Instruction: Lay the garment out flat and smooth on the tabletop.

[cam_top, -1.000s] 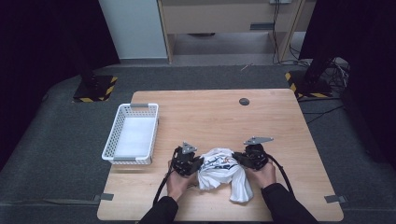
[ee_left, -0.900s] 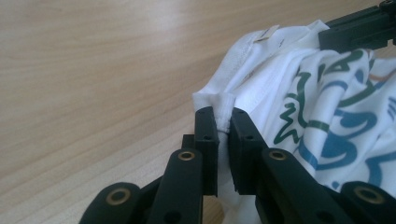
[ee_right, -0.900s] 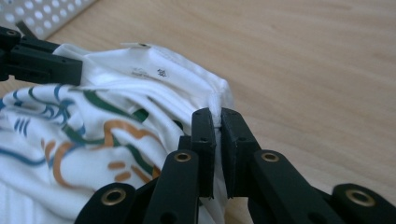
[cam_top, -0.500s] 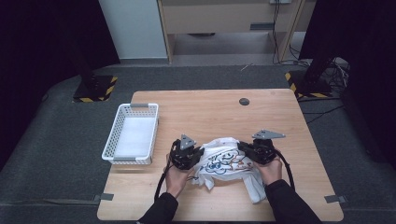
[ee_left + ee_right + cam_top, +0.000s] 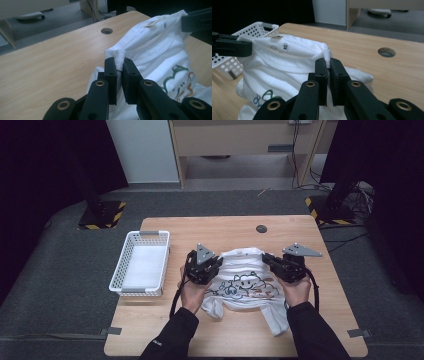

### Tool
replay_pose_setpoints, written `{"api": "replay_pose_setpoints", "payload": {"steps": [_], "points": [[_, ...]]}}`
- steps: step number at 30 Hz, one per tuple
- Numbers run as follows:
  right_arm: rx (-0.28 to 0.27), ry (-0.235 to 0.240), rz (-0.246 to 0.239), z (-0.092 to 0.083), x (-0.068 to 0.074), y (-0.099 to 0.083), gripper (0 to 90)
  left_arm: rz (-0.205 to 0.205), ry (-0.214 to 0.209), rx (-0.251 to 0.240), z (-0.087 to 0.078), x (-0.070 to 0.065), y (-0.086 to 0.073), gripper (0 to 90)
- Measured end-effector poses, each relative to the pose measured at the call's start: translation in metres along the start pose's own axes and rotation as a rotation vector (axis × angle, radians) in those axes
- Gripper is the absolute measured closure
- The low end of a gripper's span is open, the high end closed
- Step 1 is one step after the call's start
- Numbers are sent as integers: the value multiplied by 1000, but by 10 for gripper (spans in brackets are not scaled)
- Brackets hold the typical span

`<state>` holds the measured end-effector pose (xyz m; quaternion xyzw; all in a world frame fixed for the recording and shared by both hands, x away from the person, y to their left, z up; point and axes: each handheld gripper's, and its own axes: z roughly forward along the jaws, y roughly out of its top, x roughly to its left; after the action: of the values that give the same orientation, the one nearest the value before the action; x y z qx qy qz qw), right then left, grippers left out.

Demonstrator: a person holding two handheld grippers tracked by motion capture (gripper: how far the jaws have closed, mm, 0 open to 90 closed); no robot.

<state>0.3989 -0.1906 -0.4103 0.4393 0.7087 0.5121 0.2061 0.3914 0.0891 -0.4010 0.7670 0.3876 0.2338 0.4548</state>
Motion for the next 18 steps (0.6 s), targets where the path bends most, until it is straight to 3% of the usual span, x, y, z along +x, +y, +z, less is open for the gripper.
{"api": "replay_pose_setpoints", "payload": {"steps": [5, 10, 18], "points": [[-56, -45, 15, 3, -2, 13, 853, 30, 58, -27, 7, 3, 24, 837], [-88, -97, 15, 13, -4, 27, 852, 53, 100, -28, 17, 6, 37, 837], [-101, -164, 4, 35, -6, 40, 850, -1, 126, -30, 42, 25, 45, 834]]}}
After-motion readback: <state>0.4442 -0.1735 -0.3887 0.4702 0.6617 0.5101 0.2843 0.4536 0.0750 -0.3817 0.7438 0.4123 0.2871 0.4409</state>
